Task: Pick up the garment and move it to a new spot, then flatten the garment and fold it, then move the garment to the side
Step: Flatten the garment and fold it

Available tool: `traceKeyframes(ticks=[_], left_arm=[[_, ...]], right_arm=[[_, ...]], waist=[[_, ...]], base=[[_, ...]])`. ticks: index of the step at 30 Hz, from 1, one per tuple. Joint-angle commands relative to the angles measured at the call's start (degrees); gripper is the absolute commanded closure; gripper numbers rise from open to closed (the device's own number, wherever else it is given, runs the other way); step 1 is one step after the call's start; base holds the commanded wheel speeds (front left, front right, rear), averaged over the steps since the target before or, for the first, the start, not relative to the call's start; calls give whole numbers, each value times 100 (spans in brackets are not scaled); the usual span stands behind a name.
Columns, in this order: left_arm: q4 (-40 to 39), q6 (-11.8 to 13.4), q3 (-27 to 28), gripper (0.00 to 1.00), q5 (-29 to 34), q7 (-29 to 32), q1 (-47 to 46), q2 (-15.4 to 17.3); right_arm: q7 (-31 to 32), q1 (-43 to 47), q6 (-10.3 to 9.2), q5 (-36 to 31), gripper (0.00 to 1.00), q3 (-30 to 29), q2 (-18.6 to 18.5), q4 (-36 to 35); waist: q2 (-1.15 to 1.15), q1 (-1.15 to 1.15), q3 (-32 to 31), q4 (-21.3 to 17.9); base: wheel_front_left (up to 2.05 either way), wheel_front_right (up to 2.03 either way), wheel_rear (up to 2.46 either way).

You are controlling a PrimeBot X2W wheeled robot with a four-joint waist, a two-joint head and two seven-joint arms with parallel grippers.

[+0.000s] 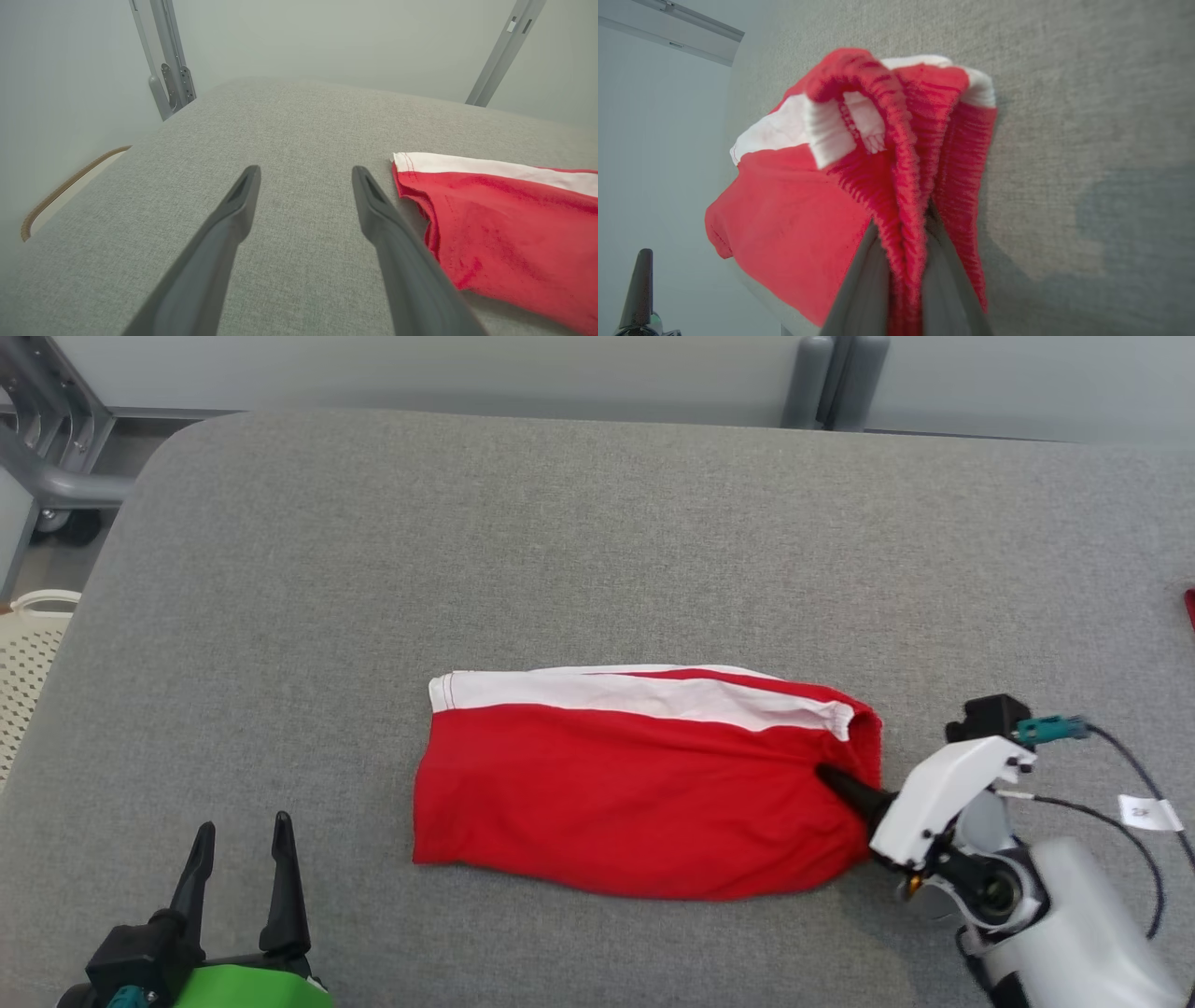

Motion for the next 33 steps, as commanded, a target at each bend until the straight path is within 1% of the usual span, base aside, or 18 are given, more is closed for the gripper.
traceKeyframes(ticks=[1, 4, 7, 8, 10, 12, 14, 15, 16, 18, 20, 22, 24, 25, 27, 31, 32, 33], left_arm=[[-47, -15, 18, 0, -16, -17, -54, -13], [-77, -15, 58, 0, -32, -17, 25, -20], [-103, -16, 54, 0, -29, -17, 82, -18], [-103, -16, 54, 0, -29, -17, 82, -18], [-122, -15, 33, 0, -18, -16, 105, -12], [-118, -15, 47, 0, -20, -16, 129, -12], [-132, -16, 62, 0, -49, -16, 131, -22], [-134, -16, 45, 0, -49, -16, 142, -29], [-139, -16, 31, 0, -49, -17, 155, -35], [-159, -15, 49, 0, -63, -16, 175, -40], [-172, -15, 63, 0, -83, -16, 171, -51], [-178, -15, 74, 0, -73, -16, 148, -59], [-158, -16, 69, 0, -65, -17, 84, -63], [-150, -15, 59, 0, -72, -16, 45, -60], [-127, -15, 16, 0, -60, -16, -40, -52], [-88, -15, -41, 0, -38, -16, -159, -8], [-75, -15, -51, 0, -50, -16, -219, 11], [-73, -15, -57, 0, -50, -16, -248, 18]], right_arm=[[183, 55, -1, 309, 100, -180, -310, -158], [602, 208, -4, 762, 100, -596, -891, -381], [970, 320, 1, 979, 100, -1286, -1564, -494], [970, 320, 1, 979, 100, -1286, -1564, -494], [1275, 411, 1, 1031, 100, -1746, -1920, -558], [1597, 457, 1, 1031, 100, -2079, -2110, -779], [1899, 411, 1, 1066, 100, -2340, -2093, -1166], [2066, 400, 1, 1072, 100, -2374, -2029, -1438], [2245, 413, 1, 1069, 100, -2363, -1931, -1712], [2624, 498, 1, 1030, 100, -2140, -1619, -2389], [2892, 582, 1, 957, 100, -1812, -1250, -3020], [3103, 650, 1, 794, 100, -1390, -847, -3487], [3132, 617, 1, 554, 100, -974, -467, -3696], [3055, 579, 1, 395, 100, -796, -288, -3682], [2842, 475, 1, -6, 100, -471, -123, -3509], [2226, 281, 1, -703, 100, 35, 81, -2760], [1876, 129, 1, -946, 100, 136, 91, -2378], [1726, 59, 1, -1005, 100, 195, 107, -2190]], waist=[[0, 0, -23, -27], [0, 0, -66, -72], [0, 0, -110, -109], [0, 0, -110, -109], [0, 0, -149, -134], [0, 0, -182, -168], [-3, 0, -196, -222], [-19, 0, -193, -246], [-41, 0, -178, -267], [-88, 0, -118, -332], [-132, 0, -28, -405], [-173, 0, 71, -492], [-211, 0, 175, -570], [-228, 0, 223, -609], [-263, 0, 311, -648], [-331, 0, 436, -678], [-357, 0, 497, -680], [-360, 0, 516, -679]], base=[[0, 0, 0], [0, 0, 0], [0, 0, 0], [0, 0, 0], [0, 0, 0], [0, 0, 0], [0, 0, 0], [0, 0, 0], [0, 0, 0], [0, 0, 0], [0, 0, 0], [0, 0, 0], [0, 0, 0], [0, 0, 0], [0, 0, 0], [0, 0, 0], [0, 0, 0], [0, 0, 0]])
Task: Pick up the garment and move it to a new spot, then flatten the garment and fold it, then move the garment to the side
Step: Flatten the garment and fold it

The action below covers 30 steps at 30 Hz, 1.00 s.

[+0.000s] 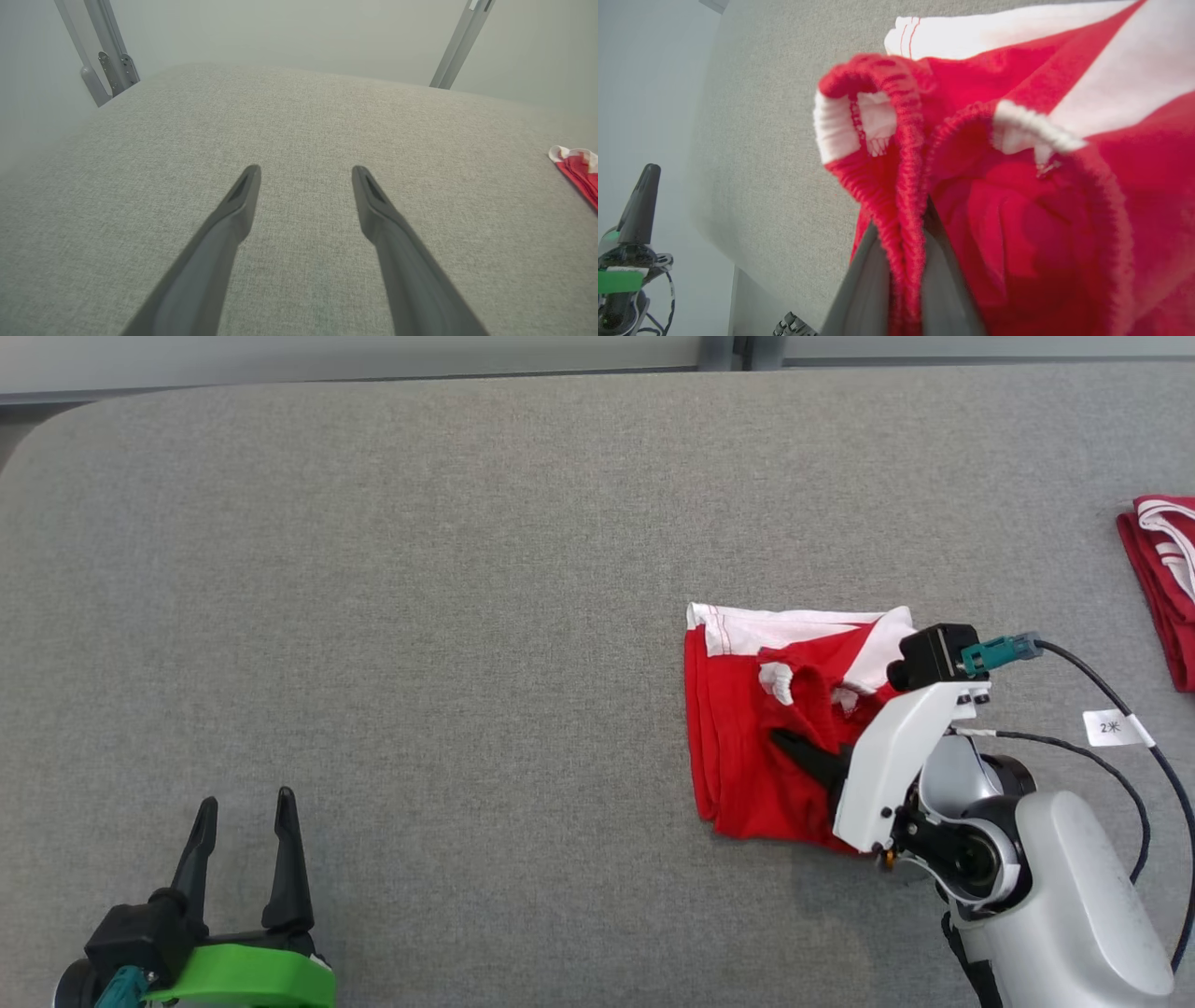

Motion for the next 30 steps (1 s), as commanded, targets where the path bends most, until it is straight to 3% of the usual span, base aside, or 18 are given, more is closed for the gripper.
traceKeyframes(ticks=[1, 13, 16, 17, 18, 19, 20, 21, 30], left_arm=[[20, -13, -13, 0, 20, -15, -94, 45], [99, -6, -85, 0, 43, -15, -53, 88], [115, -6, -112, 0, 39, -15, -77, 80], [119, -6, -111, 0, 34, -15, -73, 78], [119, -6, -111, 0, 34, -15, -73, 78], [120, -6, -106, 0, 29, -15, -66, 77], [118, -7, -100, 0, 27, -15, -56, 76], [117, -7, -87, 0, 25, -15, -42, 75], [129, -7, 25, 0, -4, -15, 74, 35]], right_arm=[[-270, -189, 4, -86, 100, 61, -4, 250], [-1219, -1206, 4, 356, 100, 1174, 2, 1400], [-1381, -1393, 4, 337, 96, 1359, 3, 1614], [-1433, -1434, 4, 368, 84, 1400, 3, 1676], [-1433, -1434, 4, 368, 84, 1400, 3, 1676], [-1502, -1493, 4, 389, 60, 1458, 1, 1714], [-1550, -1555, 4, 341, 13, 1531, 6, 1748], [-1597, -1598, 4, 338, 0, 1589, 4, 1789], [-1604, -1670, 4, 409, 0, 2230, -1, 1571]], waist=[[-22, 0, 93, -37], [-62, 0, 62, -115], [-70, 0, 34, -95], [-70, 0, 22, -91], [-70, 0, 22, -91], [-70, 0, 14, -87], [-70, 0, 9, -84], [-70, 0, 4, -81], [-70, 0, -72, -75]], base=[[0, 0, 0], [0, 0, 0], [0, 0, 0], [0, 0, 0], [0, 0, 0], [0, 0, 0], [0, 0, 0], [0, 0, 0], [0, 0, 0]])
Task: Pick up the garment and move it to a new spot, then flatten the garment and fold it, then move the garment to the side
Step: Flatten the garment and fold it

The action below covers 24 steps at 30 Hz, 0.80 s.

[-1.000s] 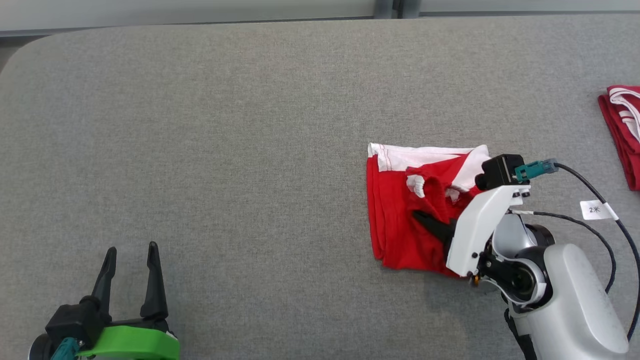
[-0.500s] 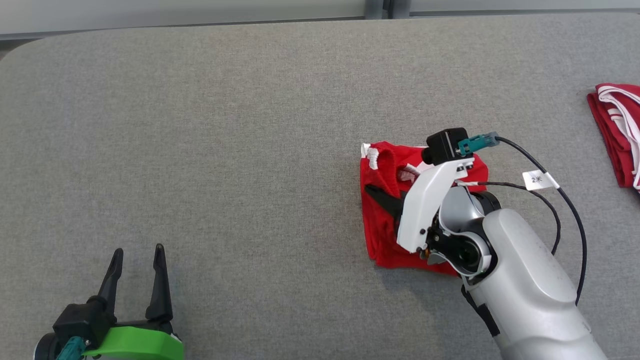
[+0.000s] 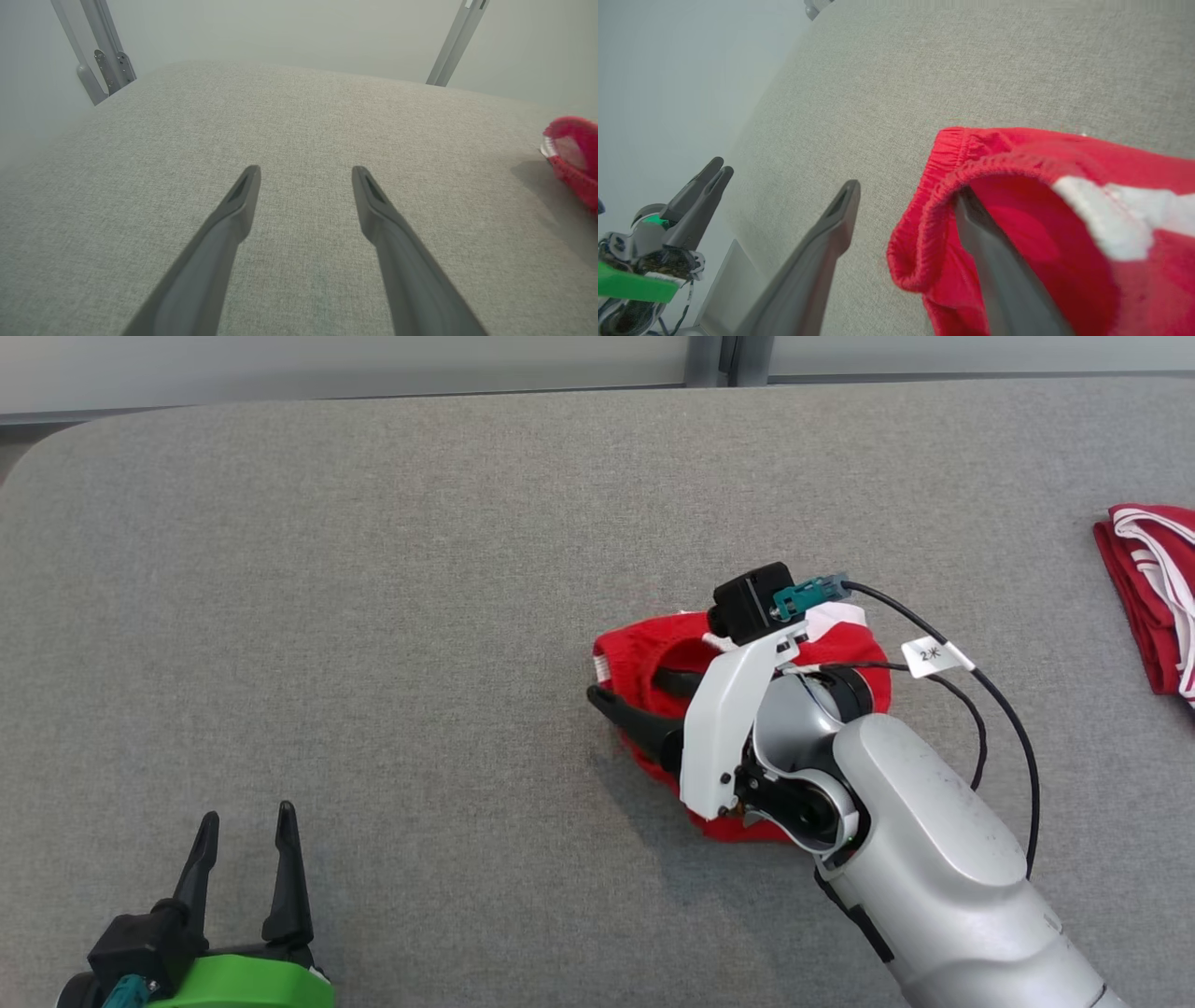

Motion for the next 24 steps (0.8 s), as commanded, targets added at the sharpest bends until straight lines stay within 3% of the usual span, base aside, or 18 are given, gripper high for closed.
traceKeyframes(ticks=[1, 4, 9, 16, 24], left_arm=[[-4, 2, 34, 0, -27, -15, 50, -1], [-13, 2, 67, 0, -29, -15, 76, -22], [-15, 3, 80, 0, -39, -15, 107, -52], [-8, 3, 20, 0, -61, -15, 40, -76], [4, 3, -23, 0, -55, -15, 16, -88]], right_arm=[[-57, 22, 4, 23, 0, 54, -15, -115], [-191, 70, 4, 238, 0, 89, -17, -413], [-109, 123, 4, 35, 0, 6, -20, -607], [656, 152, 4, -894, 0, -165, -22, -220], [1374, -158, 3, -838, 0, -436, -69, -610]], waist=[[0, 0, -10, -10], [0, 0, -22, -31], [0, 0, -30, -84], [0, 0, 10, -113], [0, 0, -32, -91]], base=[[0, 0, 0], [0, 0, 0], [0, 0, 0], [0, 0, 0], [0, 0, 0]])
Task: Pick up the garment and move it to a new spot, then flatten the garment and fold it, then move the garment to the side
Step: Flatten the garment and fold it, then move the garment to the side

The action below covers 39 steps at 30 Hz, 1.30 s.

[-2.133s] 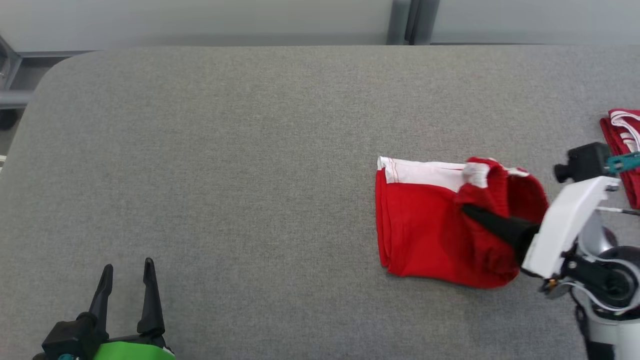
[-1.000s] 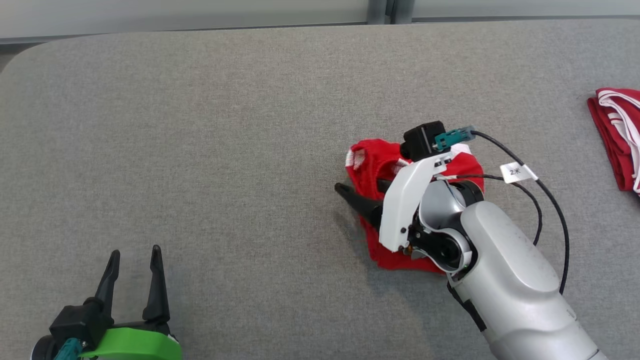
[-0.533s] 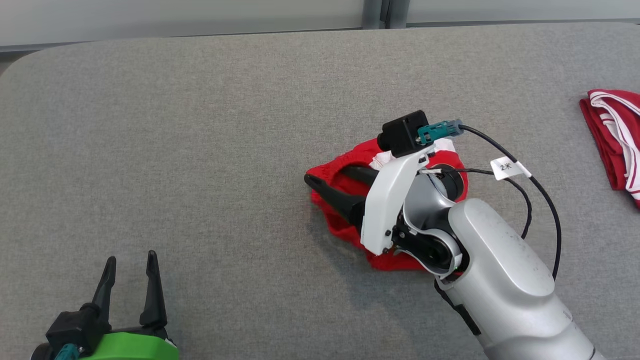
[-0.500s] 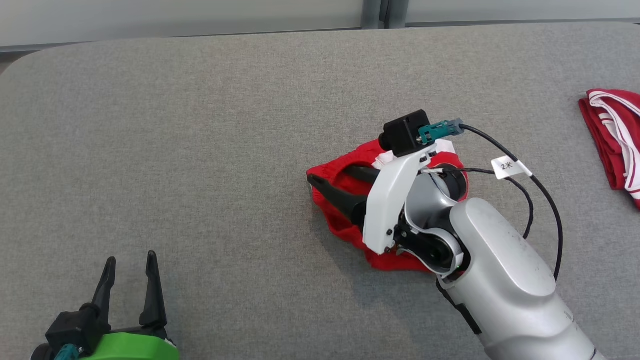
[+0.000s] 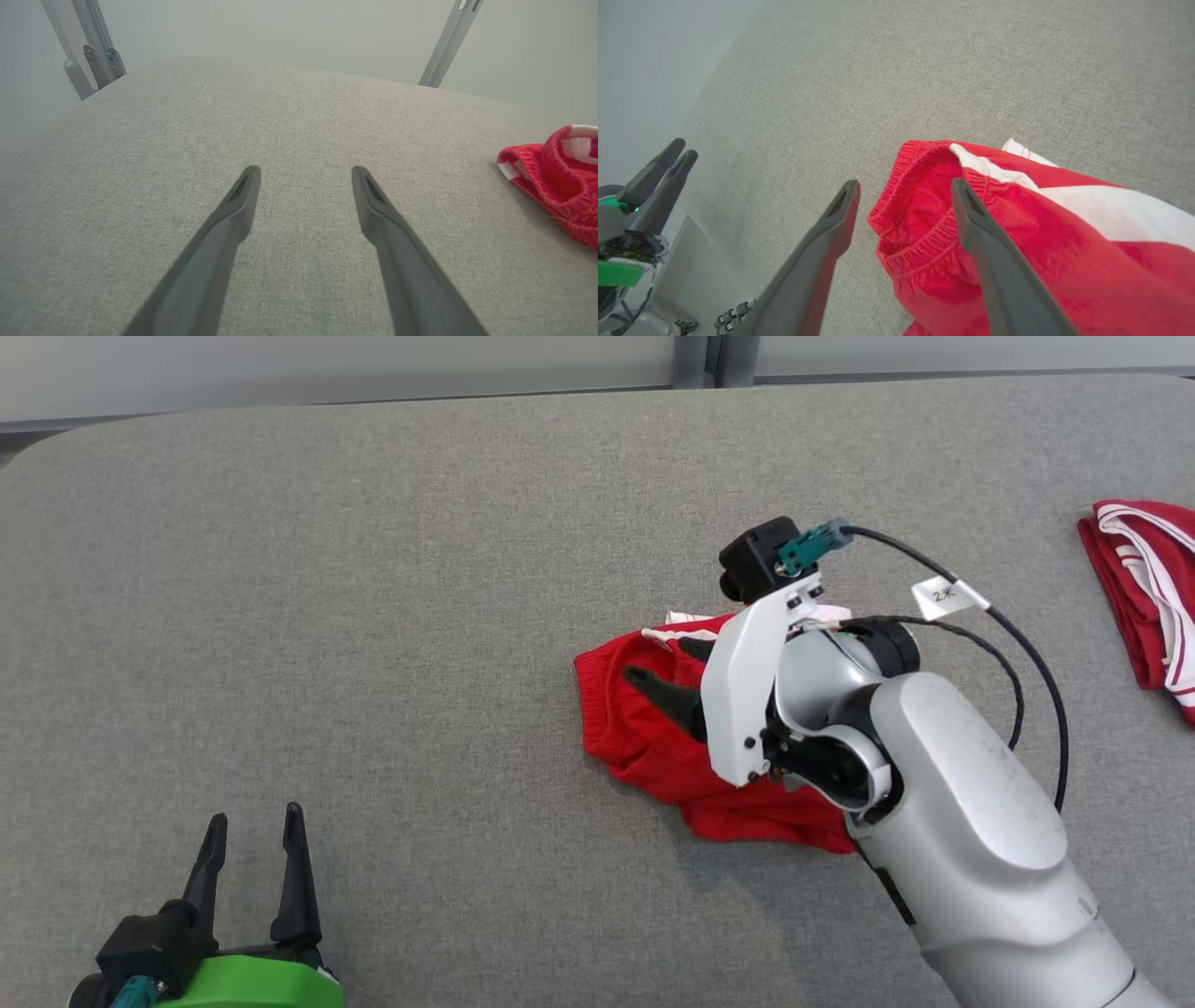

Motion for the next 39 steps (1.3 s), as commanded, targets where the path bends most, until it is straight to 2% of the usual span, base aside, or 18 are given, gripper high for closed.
traceKeyframes(ticks=[1, 4, 7, 8, 13, 17, 20, 26, 31, 32, 33, 34, 37, 39], left_arm=[[2, 4, -22, 0, -2, -15, 16, -26], [-30, 4, -32, 0, -31, -16, 70, -33], [-106, 4, -38, 0, -45, -15, 106, -49], [-106, 4, -38, 0, -45, -15, 106, -49], [-219, 4, -31, 0, -62, -15, 149, -68], [-263, 5, -28, 0, -91, -15, 83, -76], [-277, 5, -27, 0, -84, -15, 8, -82], [-232, 7, -67, 0, -71, -15, -114, -88], [-190, 7, -85, 0, -56, -15, -179, -91], [-187, 7, -83, 0, -55, -15, -194, -90], [-180, 7, -87, 0, -53, -15, -205, -90], [-171, 7, -93, 0, -50, -15, -211, -92], [-160, 7, -84, 0, -52, -15, -211, -92], [-141, 7, -63, 0, -50, -15, -131, -93]], right_arm=[[96, -33, 3, 118, 0, -114, -78, -172], [289, 161, 3, 281, 0, -510, -325, -643], [448, 623, 3, 328, 0, -1144, -712, -1020], [448, 623, 3, 328, 0, -1144, -712, -1020], [653, 1628, 4, 448, 0, -2225, -1071, -1252], [678, 2189, 4, 743, 0, -2802, -878, -1310], [622, 2368, 4, 860, 0, -2998, -736, -1234], [460, 2196, 4, 1139, 0, -3047, -385, -902], [157, 1914, 4, 1210, 0, -2889, -123, -343], [75, 1850, 4, 1280, 35, -2866, -78, -246], [-8, 1796, 4, 1325, 91, -2839, -58, -162], [-50, 1736, 4, 1404, 100, -2784, -42, -104], [-173, 1494, 4, 1510, 100, -2693, -39, -45], [-27, 1279, 4, 1595, 100, -2607, -115, -128]], waist=[[0, 0, -35, 27], [0, 0, -90, 100], [0, 0, -107, 189], [0, 0, -107, 189], [0, 0, -36, 312], [0, 0, 92, 393], [0, 0, 182, 433], [0, 0, 279, 520], [0, 0, 329, 576], [0, 0, 330, 587], [0, 0, 327, 601], [0, 0, 321, 614], [-1, 0, 285, 633], [-57, 0, 240, 634]], base=[[0, 0, 0], [0, 0, 0], [0, 0, 0], [0, 0, 0], [0, 0, 0], [0, 0, 0], [0, 0, 0], [0, 0, 0], [0, 0, 0], [0, 0, 0], [0, 0, 0], [0, 0, 0], [0, 0, 0], [21, 21, 21]])
